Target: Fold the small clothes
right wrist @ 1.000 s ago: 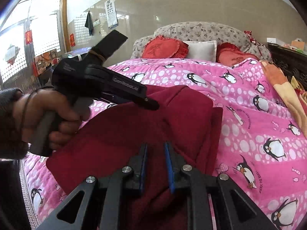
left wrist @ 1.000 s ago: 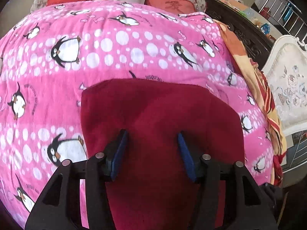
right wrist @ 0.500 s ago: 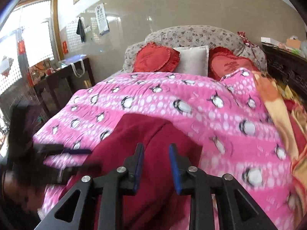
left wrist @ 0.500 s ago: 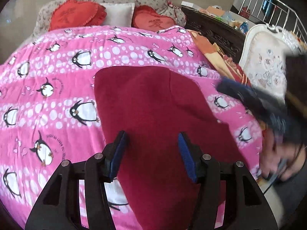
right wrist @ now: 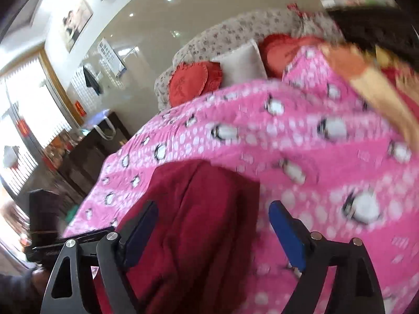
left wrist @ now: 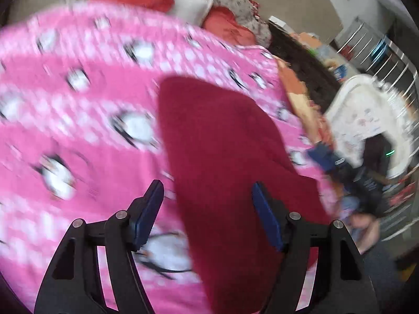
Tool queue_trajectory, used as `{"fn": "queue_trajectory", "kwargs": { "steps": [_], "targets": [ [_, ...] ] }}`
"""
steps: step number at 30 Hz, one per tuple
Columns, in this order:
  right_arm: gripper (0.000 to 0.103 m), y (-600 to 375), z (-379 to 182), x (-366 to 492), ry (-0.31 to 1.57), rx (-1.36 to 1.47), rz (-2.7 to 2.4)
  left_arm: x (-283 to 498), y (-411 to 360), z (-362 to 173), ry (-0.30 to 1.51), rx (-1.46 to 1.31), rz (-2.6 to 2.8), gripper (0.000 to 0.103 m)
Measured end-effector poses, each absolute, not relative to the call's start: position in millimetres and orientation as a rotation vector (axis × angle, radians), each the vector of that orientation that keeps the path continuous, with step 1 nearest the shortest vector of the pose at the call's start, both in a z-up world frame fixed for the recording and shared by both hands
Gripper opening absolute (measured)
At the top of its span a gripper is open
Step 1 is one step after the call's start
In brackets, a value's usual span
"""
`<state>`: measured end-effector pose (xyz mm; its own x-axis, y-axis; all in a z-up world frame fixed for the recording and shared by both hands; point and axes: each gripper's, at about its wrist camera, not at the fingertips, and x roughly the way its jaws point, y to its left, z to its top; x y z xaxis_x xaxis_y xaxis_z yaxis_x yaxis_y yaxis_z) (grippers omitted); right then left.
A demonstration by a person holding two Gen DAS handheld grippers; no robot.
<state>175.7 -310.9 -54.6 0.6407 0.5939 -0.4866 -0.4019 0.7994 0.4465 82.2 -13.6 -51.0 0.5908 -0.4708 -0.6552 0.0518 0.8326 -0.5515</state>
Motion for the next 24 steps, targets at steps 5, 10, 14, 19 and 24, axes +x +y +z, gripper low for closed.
{"fn": "queue_trajectory", "kwargs": {
  "steps": [5,10,14,19,24],
  "targets": [
    [0.085,-307.4,-91.3,189.4,0.769,0.426,0.639,79.9,-14.5,-68.4,0.940,-0.626,-0.381,0.079],
    [0.072,-307.4,-117.8,199.4,0.848,0.567,0.766,80.2,-11.1,-75.1,0.945,-0.686,-0.401,0.080],
    [0.052,-310.2,-122.3,190.9,0.854,0.554,0.838,80.6,-15.8,-76.7,0.937,-0.641,-0.397,0.079],
    [0.033,-303.3,-112.1,182.4,0.844,0.525,0.776,73.9,-32.0,-64.6,0.903,-0.503,-0.345,0.055],
    [0.024,-270.1,-57.2,162.9,0.770,0.448,0.787,53.2,-20.3,-37.5,0.823,-0.418,-0.315,0.051]
  ]
}}
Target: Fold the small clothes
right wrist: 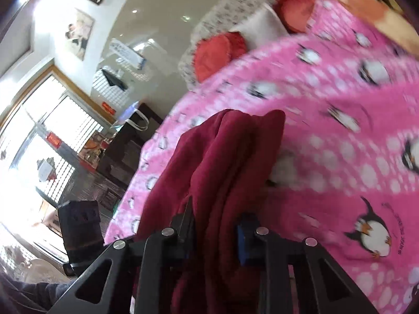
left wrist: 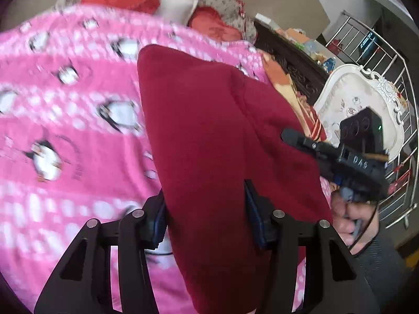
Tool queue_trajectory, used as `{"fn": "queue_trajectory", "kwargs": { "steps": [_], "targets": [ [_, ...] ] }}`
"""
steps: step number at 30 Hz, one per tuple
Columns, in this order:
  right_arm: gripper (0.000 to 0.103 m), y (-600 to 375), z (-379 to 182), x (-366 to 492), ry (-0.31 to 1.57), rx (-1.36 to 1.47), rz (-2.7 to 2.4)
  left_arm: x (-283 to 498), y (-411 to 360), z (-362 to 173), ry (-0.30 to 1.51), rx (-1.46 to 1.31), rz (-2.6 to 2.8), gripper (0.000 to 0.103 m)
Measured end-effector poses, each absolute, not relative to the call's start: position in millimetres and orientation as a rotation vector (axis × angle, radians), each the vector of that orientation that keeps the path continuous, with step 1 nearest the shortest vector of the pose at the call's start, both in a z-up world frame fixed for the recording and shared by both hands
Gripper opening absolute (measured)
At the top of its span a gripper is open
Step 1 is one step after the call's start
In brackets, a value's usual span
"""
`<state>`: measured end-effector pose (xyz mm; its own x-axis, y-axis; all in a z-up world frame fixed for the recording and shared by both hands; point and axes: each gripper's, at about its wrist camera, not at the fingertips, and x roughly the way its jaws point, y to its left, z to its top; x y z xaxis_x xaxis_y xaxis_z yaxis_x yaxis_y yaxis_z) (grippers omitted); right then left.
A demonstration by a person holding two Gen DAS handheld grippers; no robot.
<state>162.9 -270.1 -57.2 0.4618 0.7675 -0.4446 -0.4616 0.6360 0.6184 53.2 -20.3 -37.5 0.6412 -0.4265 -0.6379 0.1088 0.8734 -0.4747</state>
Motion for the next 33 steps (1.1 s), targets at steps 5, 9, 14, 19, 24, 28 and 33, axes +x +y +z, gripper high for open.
{"fn": "queue_trajectory", "kwargs": {
  "steps": [5,9,14,19,24,28,33],
  "targets": [
    [0.024,-219.0,-41.7,174.9,0.777,0.485,0.835,49.8,40.3,-15.1,0.780,-0.418,-0.266,0.051],
    [0.024,-173.9,-52.1,197.4,0.814,0.541,0.854,61.2,85.2,-15.7,0.798,-0.405,-0.193,0.051],
    [0.025,-127.5,-84.6,222.8,0.849,0.547,0.836,75.4,115.8,-40.0,0.841,-0.417,-0.118,0.054],
    [0.027,-134.8,-100.4,225.8,0.863,0.588,0.779,74.1,129.8,-63.4,0.879,-0.500,-0.129,0.061],
    [0.027,-147.7,-63.0,201.0,0.761,0.443,0.766,69.8,148.7,-37.0,0.830,-0.508,-0.119,0.061],
    [0.027,-133.5,-25.2,172.8,0.656,0.228,0.818,88.7,158.4,-0.9,0.708,-0.509,-0.089,0.061],
    [0.027,-65.7,-31.3,141.4,0.638,-0.165,0.865,157.4,133.4,-8.9,0.791,-0.462,-0.046,0.061]
  ]
}}
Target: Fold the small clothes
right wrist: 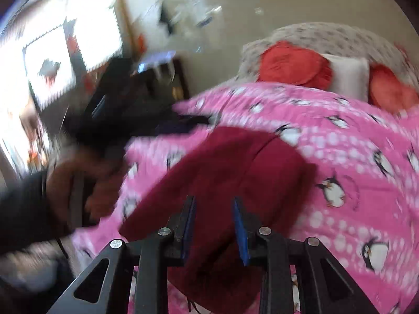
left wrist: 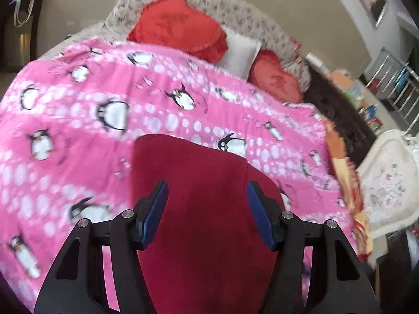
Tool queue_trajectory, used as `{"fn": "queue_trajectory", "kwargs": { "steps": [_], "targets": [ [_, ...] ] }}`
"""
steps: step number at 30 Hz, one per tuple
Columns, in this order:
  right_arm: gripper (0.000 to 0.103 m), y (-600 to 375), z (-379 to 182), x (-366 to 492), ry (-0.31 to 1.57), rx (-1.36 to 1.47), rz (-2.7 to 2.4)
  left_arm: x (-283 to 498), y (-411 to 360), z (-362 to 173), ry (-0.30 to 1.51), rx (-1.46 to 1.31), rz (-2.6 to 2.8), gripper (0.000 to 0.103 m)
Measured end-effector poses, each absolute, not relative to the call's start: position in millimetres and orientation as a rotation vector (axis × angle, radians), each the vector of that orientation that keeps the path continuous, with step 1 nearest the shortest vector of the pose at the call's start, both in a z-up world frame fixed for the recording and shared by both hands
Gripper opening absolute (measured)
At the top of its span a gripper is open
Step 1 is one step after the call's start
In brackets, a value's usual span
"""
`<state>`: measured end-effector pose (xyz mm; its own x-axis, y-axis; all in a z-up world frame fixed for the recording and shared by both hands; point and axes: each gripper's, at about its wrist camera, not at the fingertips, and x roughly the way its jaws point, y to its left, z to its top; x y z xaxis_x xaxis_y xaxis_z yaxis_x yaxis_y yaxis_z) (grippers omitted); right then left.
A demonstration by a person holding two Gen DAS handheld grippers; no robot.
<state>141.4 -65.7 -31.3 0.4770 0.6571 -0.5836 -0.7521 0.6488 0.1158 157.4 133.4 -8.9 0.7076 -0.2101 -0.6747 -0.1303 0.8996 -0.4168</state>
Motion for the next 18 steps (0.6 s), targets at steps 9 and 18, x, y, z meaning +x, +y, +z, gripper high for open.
{"fn": "queue_trajectory", "kwargs": {
  "steps": [9,18],
  "targets": [
    [0.028,-76.8,-84.1,144.4,0.681,-0.225,0.783,195.7,107.7,-66.4,0.920,-0.352,0.110,0.065],
    [0.028,-103.9,-51.2,144.2,0.625,-0.047,0.831,186.9,111.1,-66.1,0.874,-0.382,0.086,0.065]
  ]
}}
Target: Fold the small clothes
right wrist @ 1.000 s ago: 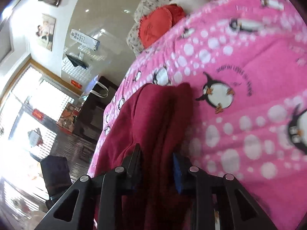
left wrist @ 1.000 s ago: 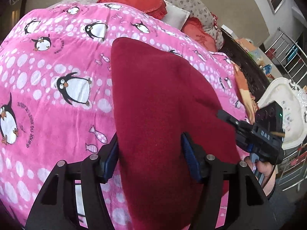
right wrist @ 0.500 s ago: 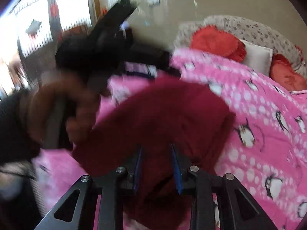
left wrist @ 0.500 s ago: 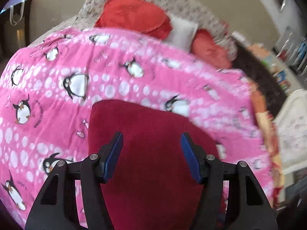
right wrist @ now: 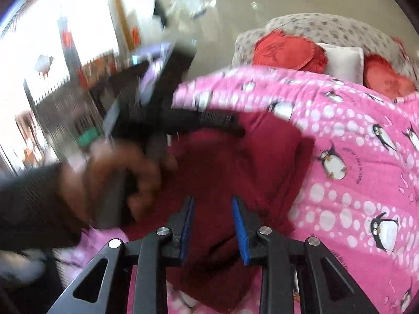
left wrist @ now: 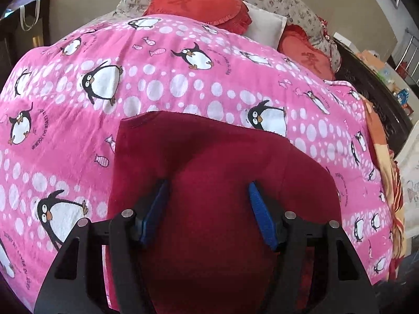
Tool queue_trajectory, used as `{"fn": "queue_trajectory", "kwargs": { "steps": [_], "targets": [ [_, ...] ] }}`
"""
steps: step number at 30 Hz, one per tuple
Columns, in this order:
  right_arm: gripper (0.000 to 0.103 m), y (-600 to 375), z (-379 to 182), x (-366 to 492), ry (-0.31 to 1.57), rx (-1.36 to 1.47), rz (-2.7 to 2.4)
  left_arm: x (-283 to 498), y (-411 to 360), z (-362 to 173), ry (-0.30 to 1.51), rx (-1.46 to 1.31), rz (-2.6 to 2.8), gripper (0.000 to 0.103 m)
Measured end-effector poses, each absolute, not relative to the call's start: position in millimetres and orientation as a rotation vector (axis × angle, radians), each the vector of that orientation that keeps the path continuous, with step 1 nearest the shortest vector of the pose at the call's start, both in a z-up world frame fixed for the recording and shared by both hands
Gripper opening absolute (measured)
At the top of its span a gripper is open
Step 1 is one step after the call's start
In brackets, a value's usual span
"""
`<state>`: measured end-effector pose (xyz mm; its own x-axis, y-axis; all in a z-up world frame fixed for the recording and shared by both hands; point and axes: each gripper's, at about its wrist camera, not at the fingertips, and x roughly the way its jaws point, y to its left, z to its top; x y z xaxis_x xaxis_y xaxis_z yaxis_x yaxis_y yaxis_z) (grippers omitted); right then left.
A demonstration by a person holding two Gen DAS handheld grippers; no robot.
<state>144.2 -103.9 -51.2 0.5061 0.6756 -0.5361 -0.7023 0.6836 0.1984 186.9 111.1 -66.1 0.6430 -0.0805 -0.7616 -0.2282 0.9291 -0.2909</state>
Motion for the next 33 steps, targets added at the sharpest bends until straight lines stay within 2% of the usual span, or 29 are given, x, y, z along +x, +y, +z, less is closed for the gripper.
{"fn": "queue_trajectory", "kwargs": {
  "steps": [5,8,13,14,17,23,26,29,33],
  "targets": [
    [0.028,-106.9,-20.5,187.6,0.565,-0.019,0.680,181.6,108.2,-65.5,0.855,-0.342,0.117,0.065],
    [0.023,-77.0,-21.2,208.0,0.573,-0.067,0.690,181.8,106.4,-64.7,0.846,-0.338,0.126,0.065],
    [0.014,-43.8,-57.6,263.9,0.720,-0.134,0.643,182.3,109.3,-64.9,0.842,-0.361,0.112,0.065],
    [0.007,-45.2,-68.6,273.2,0.752,-0.146,0.623,182.6,110.3,-65.3,0.842,-0.368,0.107,0.065],
    [0.006,-55.2,-85.2,280.5,0.748,-0.095,0.658,184.3,110.7,-66.1,0.843,-0.373,0.106,0.065],
    [0.007,-47.7,-84.8,278.4,0.728,-0.139,0.632,188.8,109.9,-66.6,0.852,-0.364,0.108,0.065],
    [0.007,-61.7,-67.2,262.2,0.726,-0.110,0.608,189.0,111.0,-66.5,0.849,-0.370,0.107,0.065],
    [0.013,-95.5,-52.7,225.1,0.718,-0.065,0.533,190.1,111.3,-66.9,0.852,-0.366,0.110,0.065],
    [0.024,-135.6,-68.5,184.1,0.808,-0.111,0.367,190.7,110.2,-67.0,0.857,-0.359,0.116,0.065]
  ]
}}
